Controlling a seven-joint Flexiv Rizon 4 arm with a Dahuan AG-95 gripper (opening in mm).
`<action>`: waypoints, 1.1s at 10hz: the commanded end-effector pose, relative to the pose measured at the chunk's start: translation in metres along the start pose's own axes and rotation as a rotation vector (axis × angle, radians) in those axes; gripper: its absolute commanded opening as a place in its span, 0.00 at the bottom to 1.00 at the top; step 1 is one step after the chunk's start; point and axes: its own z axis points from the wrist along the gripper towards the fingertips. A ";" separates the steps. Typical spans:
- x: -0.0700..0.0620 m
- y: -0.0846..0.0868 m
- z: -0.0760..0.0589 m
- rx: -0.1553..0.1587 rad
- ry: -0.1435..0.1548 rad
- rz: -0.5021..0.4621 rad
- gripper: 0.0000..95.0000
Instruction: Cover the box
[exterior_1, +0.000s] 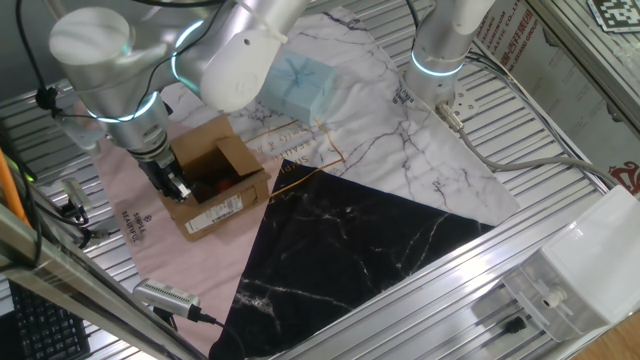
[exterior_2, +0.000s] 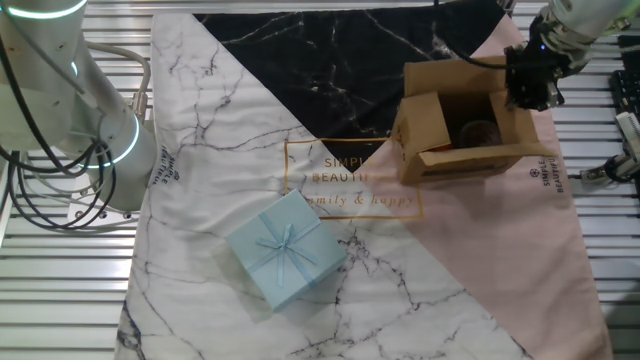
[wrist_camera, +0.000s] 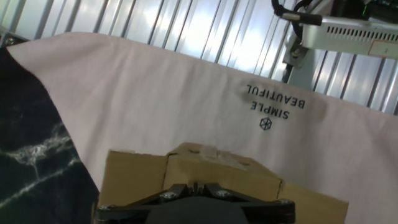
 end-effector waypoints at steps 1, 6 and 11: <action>0.005 0.002 -0.002 0.001 -0.003 -0.001 0.00; 0.011 0.016 -0.024 0.011 0.020 0.009 0.00; 0.024 0.050 -0.058 -0.005 0.027 0.102 0.00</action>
